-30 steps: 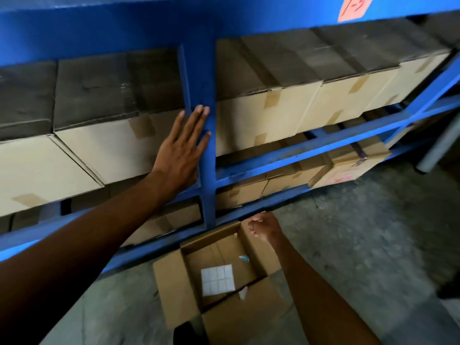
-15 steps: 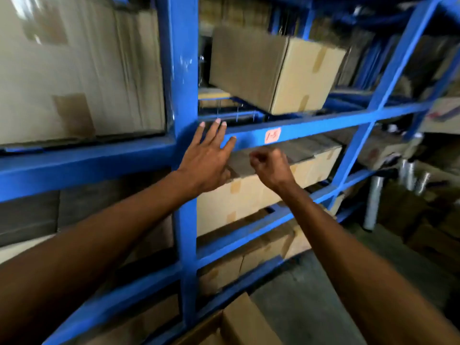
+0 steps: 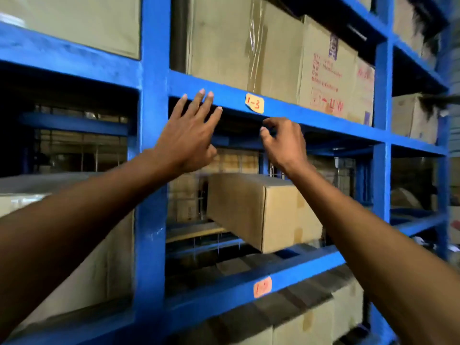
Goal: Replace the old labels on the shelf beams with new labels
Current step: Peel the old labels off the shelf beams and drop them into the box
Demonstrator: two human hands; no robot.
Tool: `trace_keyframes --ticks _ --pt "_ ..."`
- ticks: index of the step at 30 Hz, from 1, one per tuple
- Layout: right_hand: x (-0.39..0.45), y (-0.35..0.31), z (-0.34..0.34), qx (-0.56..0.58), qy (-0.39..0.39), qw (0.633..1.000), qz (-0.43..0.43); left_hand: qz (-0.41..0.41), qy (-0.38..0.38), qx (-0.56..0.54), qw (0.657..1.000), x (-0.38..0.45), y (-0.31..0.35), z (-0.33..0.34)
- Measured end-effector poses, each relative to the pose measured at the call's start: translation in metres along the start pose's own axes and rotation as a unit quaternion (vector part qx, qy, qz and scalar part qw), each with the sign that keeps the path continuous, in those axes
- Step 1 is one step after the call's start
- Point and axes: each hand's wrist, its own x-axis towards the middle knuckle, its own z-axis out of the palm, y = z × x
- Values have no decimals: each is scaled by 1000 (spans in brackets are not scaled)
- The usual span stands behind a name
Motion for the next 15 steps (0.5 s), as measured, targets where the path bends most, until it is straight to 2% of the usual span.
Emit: trace_keyframes --ticks 2,7,12,15 --pt "32 11 -1 7 8 1000 -5 -4 -8 46 999 25 -7 1" --pt "88 31 16 -16 12 1000 -15 -34 -97 165 981 56 -32 15" --pt "117 42 47 -40 18 999 -17 -38 -90 205 974 55 -32 29" --pt "115 44 63 -41 53 997 -31 -41 -81 221 971 56 -31 32"
